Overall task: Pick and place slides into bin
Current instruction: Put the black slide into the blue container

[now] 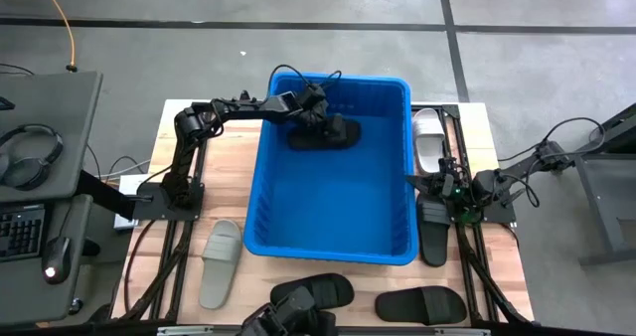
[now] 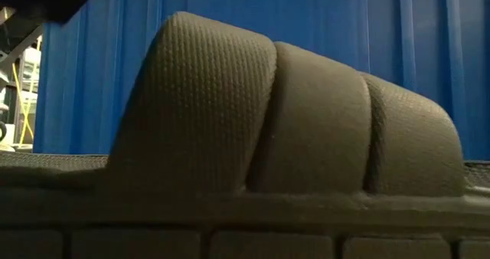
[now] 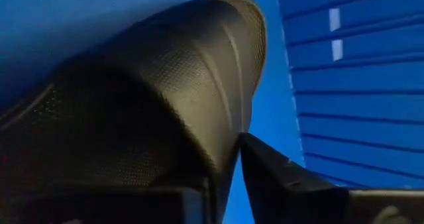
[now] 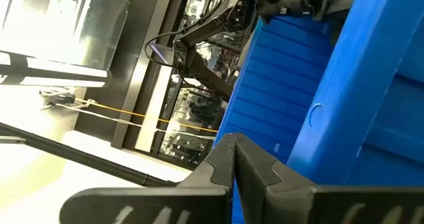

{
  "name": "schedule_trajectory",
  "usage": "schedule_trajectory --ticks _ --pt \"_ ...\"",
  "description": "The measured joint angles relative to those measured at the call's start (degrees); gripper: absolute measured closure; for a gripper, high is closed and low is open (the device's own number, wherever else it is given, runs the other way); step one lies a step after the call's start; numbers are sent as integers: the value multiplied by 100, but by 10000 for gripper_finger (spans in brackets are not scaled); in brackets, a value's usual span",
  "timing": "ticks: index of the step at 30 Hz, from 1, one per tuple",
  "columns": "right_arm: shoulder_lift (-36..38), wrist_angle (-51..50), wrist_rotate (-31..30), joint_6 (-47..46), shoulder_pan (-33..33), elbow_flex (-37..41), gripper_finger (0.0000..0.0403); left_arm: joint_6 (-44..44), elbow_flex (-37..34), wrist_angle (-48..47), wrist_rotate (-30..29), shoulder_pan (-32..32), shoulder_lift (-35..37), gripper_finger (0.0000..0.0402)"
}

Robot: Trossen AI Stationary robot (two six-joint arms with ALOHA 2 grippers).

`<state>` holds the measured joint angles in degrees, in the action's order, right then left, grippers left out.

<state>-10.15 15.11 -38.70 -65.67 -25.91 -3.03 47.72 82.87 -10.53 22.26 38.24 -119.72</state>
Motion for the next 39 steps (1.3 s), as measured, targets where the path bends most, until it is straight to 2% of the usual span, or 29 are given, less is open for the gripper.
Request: schedule_trajectory --ticks 6,14,19,23,27,31,36,39 --pt "0 20 -2 -6 0 4 402 47 0 -18 25 1 -150 292" --pt "-2 52 -20 145 -2 9 402 116 4 -172 24 0 -137 273" --pt "-2 57 -22 151 -2 9 402 -95 4 -343 268 2 -137 260" --pt "-2 55 -24 165 -2 9 402 -393 248 -968 396 33 -137 243" --pt "-2 50 -24 225 -2 9 402 -873 625 -1564 -6 37 -137 217" --pt "-2 39 -24 270 -2 9 402 -1000 1022 -1923 -98 37 -137 184" --pt "-2 35 -26 269 -2 9 402 -1353 1542 -2943 -716 37 -137 150" --pt "-2 33 -26 305 -2 9 402 -1529 1799 -3601 -866 39 -137 137"
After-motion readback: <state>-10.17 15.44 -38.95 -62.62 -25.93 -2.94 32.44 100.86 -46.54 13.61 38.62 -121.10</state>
